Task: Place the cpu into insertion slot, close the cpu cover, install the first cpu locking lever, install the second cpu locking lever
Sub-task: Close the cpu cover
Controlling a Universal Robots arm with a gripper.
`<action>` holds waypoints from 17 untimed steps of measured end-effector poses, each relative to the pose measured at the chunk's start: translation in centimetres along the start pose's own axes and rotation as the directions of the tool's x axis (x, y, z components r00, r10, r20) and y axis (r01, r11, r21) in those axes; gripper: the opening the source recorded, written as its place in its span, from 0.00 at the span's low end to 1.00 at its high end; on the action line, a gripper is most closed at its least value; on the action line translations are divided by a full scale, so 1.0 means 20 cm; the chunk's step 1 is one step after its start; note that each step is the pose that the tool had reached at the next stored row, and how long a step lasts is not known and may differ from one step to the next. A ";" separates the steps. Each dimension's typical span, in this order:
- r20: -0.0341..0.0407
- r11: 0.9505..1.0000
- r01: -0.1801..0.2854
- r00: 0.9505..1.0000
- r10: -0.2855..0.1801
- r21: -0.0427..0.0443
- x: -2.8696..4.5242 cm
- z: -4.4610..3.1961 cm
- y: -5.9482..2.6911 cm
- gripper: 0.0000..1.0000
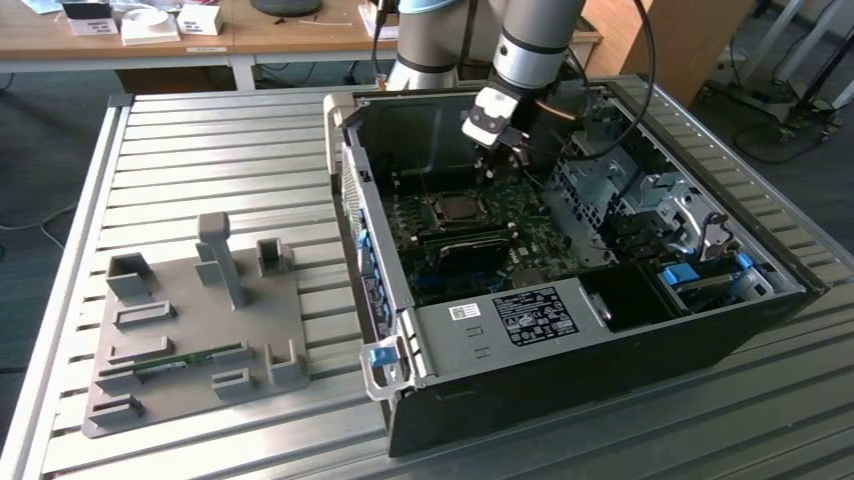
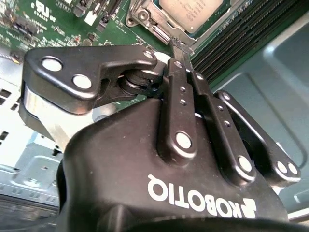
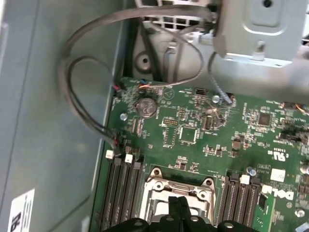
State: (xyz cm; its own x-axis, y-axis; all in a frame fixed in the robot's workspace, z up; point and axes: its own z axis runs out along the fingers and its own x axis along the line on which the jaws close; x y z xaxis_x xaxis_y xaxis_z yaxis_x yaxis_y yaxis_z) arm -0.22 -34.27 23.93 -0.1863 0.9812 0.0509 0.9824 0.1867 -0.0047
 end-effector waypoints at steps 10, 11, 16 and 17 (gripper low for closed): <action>0.000 1.000 0.029 1.000 -0.029 0.002 0.000 0.000 0.000 0.11; 0.000 1.000 0.030 1.000 -0.030 0.002 0.000 0.000 0.000 0.11; 0.000 0.997 0.077 0.997 -0.077 0.004 0.000 0.000 0.000 0.11; 0.000 0.996 0.091 0.996 -0.091 0.004 0.000 0.000 0.000 0.11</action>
State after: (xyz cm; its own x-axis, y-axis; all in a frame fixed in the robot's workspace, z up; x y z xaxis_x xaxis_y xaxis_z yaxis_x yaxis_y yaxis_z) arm -0.23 -34.27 23.92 -0.2745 0.9602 0.0516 0.9614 0.2751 -0.0043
